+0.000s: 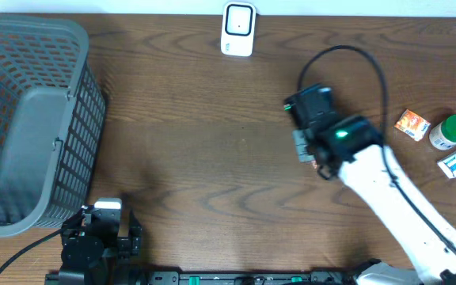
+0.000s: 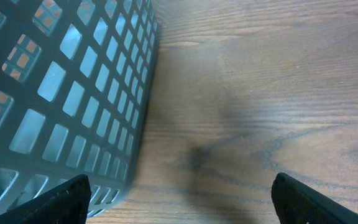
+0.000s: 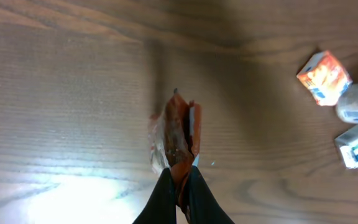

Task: Scan the item barcode

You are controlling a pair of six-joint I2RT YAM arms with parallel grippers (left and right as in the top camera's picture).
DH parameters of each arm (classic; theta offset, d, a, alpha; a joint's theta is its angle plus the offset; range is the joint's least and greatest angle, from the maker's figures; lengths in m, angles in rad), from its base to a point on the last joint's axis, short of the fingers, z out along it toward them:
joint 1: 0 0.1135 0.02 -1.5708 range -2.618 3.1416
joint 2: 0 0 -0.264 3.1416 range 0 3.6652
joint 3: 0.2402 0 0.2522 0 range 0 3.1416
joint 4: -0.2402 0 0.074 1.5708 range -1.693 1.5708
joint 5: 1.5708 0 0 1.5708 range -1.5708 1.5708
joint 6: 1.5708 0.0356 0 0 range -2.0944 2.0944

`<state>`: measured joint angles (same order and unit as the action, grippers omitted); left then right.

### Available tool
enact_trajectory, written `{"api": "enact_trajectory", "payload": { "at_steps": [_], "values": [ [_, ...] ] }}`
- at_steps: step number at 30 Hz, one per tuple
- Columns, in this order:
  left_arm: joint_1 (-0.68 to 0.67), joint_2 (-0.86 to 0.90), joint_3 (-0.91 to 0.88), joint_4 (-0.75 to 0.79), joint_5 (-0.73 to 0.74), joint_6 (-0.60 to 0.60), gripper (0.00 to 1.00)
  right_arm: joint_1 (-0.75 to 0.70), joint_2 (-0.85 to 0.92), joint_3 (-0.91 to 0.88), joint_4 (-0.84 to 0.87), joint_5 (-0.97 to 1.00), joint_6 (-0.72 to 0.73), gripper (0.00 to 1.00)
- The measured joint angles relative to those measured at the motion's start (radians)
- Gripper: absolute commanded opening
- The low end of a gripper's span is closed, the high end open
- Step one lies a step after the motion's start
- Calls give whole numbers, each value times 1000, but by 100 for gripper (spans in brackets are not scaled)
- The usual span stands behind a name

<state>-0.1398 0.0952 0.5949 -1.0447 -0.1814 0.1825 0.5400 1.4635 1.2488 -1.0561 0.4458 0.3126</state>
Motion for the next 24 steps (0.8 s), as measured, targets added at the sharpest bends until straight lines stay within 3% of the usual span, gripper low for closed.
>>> {"api": "enact_trajectory", "payload": {
  "at_steps": [14,16,18,19,24],
  "values": [
    [0,0,0,0,0,0,92,287,441,1,109,110,126,1],
    [0,0,0,-1,0,0,92,311,458,1,146,72,129,33],
    [0,0,0,-1,0,0,92,328,458,0,190,26,134,84],
    [0,0,0,0,0,0,92,330,458,1,204,6,135,99],
    [0,0,0,-1,0,0,92,333,458,26,163,-122,130,99]
  ]
}}
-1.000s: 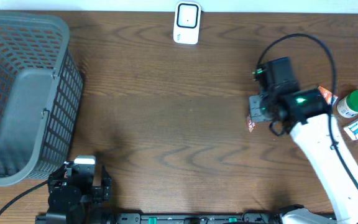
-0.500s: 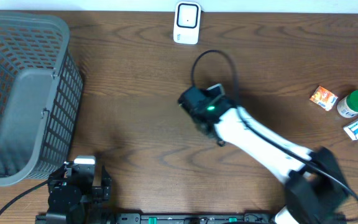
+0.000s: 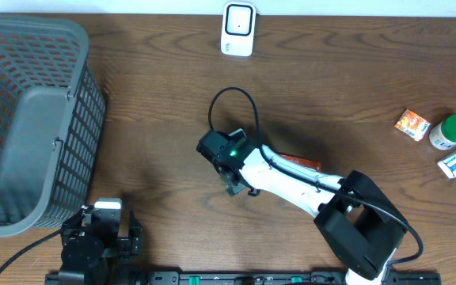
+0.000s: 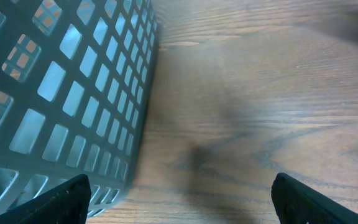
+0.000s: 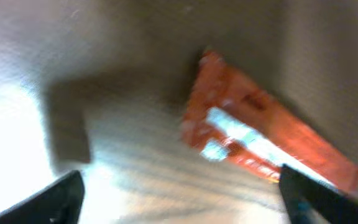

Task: Scan the item barcode

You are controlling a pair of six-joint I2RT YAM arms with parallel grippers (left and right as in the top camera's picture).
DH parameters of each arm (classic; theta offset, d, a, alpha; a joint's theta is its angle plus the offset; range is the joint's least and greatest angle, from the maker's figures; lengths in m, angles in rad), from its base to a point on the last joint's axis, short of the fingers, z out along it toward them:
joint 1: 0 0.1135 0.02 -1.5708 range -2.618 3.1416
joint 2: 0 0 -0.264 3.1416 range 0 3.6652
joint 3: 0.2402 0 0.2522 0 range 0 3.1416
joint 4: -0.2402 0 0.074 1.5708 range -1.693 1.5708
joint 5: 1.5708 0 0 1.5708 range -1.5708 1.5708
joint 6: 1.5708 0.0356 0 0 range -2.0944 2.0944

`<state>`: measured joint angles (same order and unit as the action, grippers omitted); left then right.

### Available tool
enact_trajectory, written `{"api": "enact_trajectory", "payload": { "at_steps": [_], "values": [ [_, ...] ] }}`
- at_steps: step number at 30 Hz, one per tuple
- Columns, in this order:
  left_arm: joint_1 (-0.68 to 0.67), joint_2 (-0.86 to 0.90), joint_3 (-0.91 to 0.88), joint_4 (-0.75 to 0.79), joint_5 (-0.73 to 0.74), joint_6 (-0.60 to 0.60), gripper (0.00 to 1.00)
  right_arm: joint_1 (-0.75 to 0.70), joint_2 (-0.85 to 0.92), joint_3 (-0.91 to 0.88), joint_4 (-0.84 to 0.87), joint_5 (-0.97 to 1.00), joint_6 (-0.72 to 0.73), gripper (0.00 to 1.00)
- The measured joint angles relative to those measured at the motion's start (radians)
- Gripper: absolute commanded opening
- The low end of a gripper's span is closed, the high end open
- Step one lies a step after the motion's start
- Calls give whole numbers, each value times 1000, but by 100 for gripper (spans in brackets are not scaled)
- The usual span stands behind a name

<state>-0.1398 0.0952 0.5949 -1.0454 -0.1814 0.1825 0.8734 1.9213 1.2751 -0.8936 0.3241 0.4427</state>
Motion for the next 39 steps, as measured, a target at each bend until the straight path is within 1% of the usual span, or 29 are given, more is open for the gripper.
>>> {"api": "enact_trajectory", "payload": {
  "at_steps": [4,8,9,10,11,12,13,17,21,24,28,31,39],
  "values": [
    [0,0,0,0,0,0,92,-4,0,104,-111,-101,-3,99],
    [0,0,0,0,0,0,92,-29,-8,267,-251,-178,-8,99],
    [0,0,0,0,0,0,92,-41,-13,296,-270,-193,-16,96],
    [0,0,0,-1,0,0,92,-62,-23,327,-288,-212,-31,81],
    [0,0,0,-1,0,0,92,-75,-31,338,-293,-221,-41,57],
    [0,0,0,0,0,0,92,-97,-41,349,-302,-236,-52,27],
    [0,0,0,-1,0,0,92,-120,-49,353,-312,-242,-64,2],
    [0,0,0,-1,0,0,92,-235,-56,351,-375,-260,-73,1],
    [0,0,0,-1,0,0,92,-343,-56,325,-393,-275,-77,1],
    [0,0,0,-1,0,0,92,-385,-56,270,-394,-282,-84,1],
    [0,0,0,-1,0,0,92,-396,-56,184,-389,-299,-88,1],
    [0,0,0,-1,0,0,92,-396,-56,106,-330,-307,-88,1],
    [0,0,0,-2,0,0,92,-396,-56,-77,-91,-311,-88,1]
  ]
}}
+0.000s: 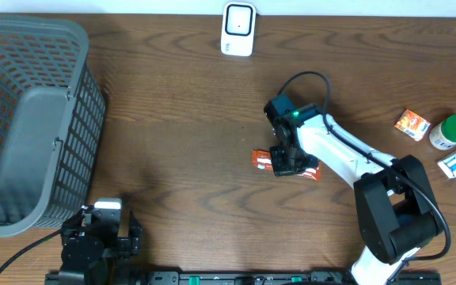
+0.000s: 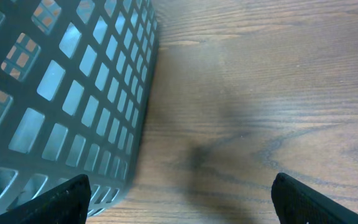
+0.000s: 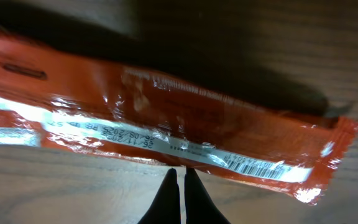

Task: Scan the item barcode

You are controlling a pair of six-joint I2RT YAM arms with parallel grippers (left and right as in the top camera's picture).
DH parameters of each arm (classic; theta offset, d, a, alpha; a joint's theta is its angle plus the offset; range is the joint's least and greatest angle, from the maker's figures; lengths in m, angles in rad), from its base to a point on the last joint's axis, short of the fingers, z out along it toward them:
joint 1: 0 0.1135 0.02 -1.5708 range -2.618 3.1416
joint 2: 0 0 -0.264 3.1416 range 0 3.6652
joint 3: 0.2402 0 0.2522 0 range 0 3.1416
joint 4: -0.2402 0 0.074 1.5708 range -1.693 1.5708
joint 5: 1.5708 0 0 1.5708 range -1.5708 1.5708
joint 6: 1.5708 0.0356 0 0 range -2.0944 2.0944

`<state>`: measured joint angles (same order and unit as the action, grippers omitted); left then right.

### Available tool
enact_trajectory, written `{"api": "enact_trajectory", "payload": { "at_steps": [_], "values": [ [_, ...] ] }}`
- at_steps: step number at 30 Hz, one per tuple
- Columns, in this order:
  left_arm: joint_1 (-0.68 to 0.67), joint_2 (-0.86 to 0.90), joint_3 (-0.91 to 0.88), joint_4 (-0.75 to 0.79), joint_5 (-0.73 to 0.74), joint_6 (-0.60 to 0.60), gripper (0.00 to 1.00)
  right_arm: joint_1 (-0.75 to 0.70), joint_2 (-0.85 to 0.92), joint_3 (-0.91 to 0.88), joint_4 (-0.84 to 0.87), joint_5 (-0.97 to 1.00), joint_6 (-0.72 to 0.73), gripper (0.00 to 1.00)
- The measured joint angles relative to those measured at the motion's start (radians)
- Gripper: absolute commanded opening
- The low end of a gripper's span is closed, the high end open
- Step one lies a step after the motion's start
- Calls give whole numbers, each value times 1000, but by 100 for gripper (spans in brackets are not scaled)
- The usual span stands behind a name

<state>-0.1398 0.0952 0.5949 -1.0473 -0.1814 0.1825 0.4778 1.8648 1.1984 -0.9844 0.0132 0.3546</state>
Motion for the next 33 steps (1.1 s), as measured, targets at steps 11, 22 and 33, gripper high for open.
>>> {"api": "enact_trajectory", "payload": {
  "at_steps": [11,22,33],
  "values": [
    [0,0,0,0,0,0,92,-1,0,1,-45,-2,0,1],
    [0,0,0,0,0,0,92,-42,0,18,-43,27,1,1],
    [0,0,0,0,0,0,92,-97,0,18,34,69,1,1]
  ]
}}
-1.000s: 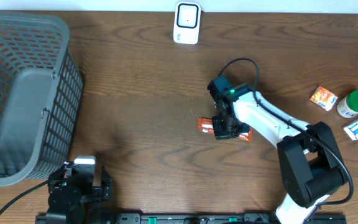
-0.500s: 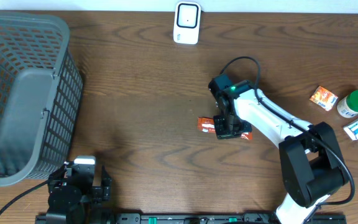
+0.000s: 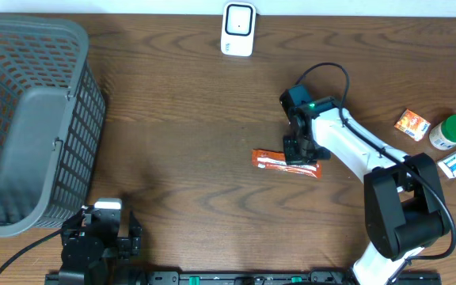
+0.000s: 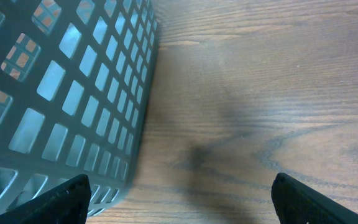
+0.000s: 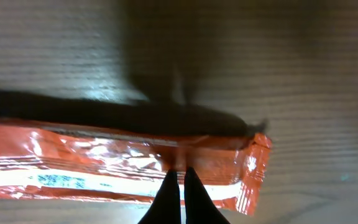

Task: Scan the item barcode

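Note:
An orange snack wrapper (image 3: 269, 161) lies flat on the wooden table, right of centre. In the right wrist view the wrapper (image 5: 92, 165) shows a white printed strip along its length. My right gripper (image 3: 300, 150) (image 5: 179, 182) is shut, its tips over the wrapper's right end; whether they pinch the foil cannot be told. The white scanner (image 3: 237, 28) stands at the far edge. My left gripper (image 4: 179, 202) rests open at the near left, holding nothing.
A grey mesh basket (image 3: 30, 111) (image 4: 55, 93) fills the left side, right beside the left gripper. At the right edge lie a small orange box (image 3: 412, 124), a green-capped bottle (image 3: 451, 131) and a white box.
My right gripper has shifted a little up and to the right, toward the wrapper's right end. The wrapper stays about where it lay. The left arm has not moved.
My right gripper first held the wrapper, shut on it, right of centre. Then it stood open near the table's middle with the wrapper lying on the table. Later it was shut over the flat wrapper, and now sits at the wrapper's right end.

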You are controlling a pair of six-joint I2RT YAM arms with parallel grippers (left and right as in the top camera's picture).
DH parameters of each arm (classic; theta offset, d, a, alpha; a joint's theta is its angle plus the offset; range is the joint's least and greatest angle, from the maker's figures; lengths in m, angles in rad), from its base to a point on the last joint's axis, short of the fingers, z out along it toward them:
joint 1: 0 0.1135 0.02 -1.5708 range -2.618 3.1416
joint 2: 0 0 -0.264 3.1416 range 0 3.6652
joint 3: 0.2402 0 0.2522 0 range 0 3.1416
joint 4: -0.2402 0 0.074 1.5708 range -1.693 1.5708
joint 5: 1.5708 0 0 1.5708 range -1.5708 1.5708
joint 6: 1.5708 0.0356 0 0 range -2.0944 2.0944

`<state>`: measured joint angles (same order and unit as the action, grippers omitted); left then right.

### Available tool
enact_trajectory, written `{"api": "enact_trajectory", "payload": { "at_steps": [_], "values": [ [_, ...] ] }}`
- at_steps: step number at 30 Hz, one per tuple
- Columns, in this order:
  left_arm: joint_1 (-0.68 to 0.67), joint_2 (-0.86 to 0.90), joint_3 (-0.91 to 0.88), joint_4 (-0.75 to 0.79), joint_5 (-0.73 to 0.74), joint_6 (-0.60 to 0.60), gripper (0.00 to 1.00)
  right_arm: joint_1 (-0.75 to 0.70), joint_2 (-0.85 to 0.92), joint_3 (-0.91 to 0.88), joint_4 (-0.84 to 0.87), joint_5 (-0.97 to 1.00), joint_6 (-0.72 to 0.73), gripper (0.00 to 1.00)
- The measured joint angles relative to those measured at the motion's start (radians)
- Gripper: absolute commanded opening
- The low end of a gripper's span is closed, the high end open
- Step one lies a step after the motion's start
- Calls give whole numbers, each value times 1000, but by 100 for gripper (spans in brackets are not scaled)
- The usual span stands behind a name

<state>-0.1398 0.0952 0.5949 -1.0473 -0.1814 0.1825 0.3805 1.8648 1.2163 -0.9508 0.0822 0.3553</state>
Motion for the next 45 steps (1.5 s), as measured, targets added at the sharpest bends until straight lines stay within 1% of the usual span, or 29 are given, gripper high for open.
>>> {"api": "enact_trajectory", "payload": {
  "at_steps": [10,15,16,18,19,20,21,22,23,30,35,39,43,45],
  "values": [
    [0,0,0,0,0,0,92,0,31,6,14,-42,0,1],
    [0,0,0,0,0,0,92,0,31,29,-55,-76,1,1],
    [0,0,0,0,0,0,92,0,30,44,-77,-81,2,3],
    [0,0,0,0,0,0,92,-1,24,79,-102,-87,5,11],
    [0,0,0,0,0,0,92,-3,16,98,-108,-86,5,13],
    [0,0,0,0,0,0,92,-9,5,114,-108,-77,8,13],
    [0,0,0,0,0,0,92,-11,-3,122,-108,-70,7,9],
    [0,0,0,0,0,0,92,-21,-10,127,-106,-63,7,4],
    [0,0,0,0,0,0,92,-32,-15,127,-103,-54,8,1],
    [0,0,0,0,0,0,92,-128,11,98,-81,-19,11,1],
    [0,0,0,0,0,0,92,-126,25,56,-48,-19,8,1],
    [0,0,0,0,0,0,92,-126,26,-17,-8,-28,8,1],
    [0,0,0,0,0,0,92,-118,27,-80,-18,-77,7,1],
    [0,0,0,0,0,0,92,-100,27,-90,-35,-131,-1,1]
  ]
}}
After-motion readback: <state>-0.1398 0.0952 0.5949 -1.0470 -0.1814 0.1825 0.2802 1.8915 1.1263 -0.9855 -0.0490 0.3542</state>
